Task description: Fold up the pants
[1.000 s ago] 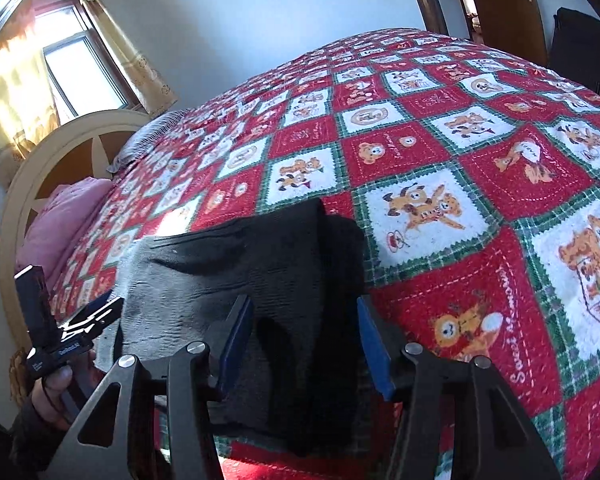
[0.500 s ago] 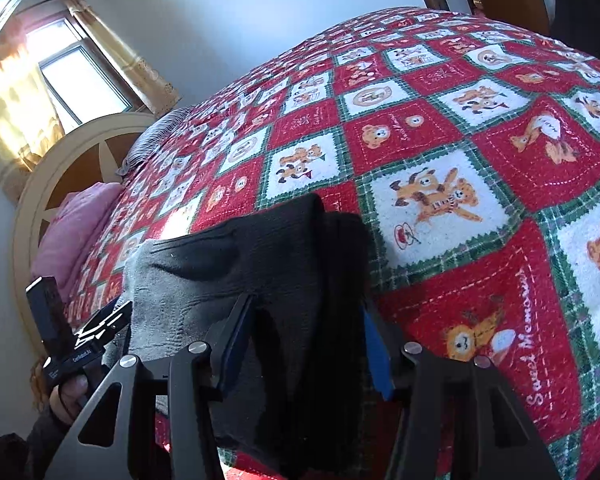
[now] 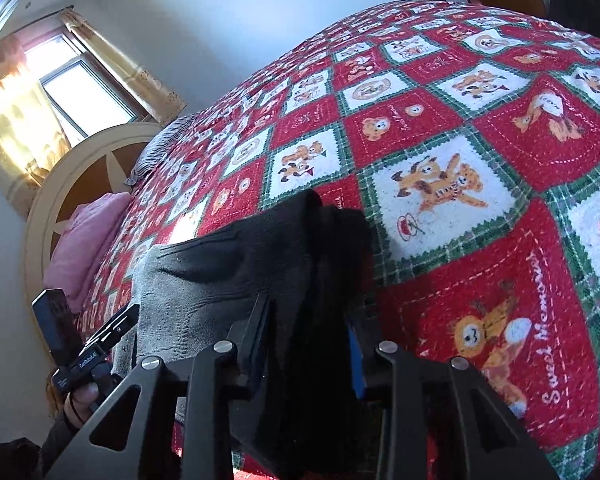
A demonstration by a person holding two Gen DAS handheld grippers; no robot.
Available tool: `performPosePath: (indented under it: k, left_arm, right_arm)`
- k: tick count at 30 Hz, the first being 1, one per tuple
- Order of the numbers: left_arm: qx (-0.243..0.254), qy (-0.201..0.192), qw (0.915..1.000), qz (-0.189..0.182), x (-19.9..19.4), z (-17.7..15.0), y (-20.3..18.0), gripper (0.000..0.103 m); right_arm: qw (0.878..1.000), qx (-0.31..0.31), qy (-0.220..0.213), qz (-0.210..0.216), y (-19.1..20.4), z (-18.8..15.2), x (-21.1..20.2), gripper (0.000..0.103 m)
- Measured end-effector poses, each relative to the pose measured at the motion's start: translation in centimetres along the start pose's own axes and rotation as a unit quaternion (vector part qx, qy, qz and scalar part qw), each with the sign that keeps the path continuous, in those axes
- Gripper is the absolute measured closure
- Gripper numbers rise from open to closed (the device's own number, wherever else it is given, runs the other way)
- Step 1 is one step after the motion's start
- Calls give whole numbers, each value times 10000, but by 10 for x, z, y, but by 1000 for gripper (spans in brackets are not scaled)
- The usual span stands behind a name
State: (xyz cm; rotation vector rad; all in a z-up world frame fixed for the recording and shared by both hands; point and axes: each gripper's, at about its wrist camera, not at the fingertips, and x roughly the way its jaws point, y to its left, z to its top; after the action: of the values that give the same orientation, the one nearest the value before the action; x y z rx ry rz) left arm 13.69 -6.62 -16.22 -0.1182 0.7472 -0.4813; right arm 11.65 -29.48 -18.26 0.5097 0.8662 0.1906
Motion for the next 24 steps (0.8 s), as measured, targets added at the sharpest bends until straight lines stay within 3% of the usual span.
performPosePath:
  k: [1, 8, 10, 15, 24]
  left_arm:
    - [1, 23, 10000, -95, 0, 0, -1, 39]
    - [46, -10, 9999, -96, 0, -3, -4, 47]
    - [52, -12, 9999, -93, -2, -2, -3, 67]
    - [38, -37, 9998, -205, -8, 0, -1, 89]
    - [216, -273, 9990, -267, -35, 12, -6, 91]
  right_arm:
    - [10000, -42, -2, -33, 2, 0, 0, 68]
    - [10000, 33, 41, 60, -3, 1, 2, 70]
    - [10000, -84, -34, 1, 2, 0, -1, 74]
    - [9982, -494, -331, 15, 27, -3, -18, 78]
    - [9959, -703, -566, 119, 55, 5, -34, 79]
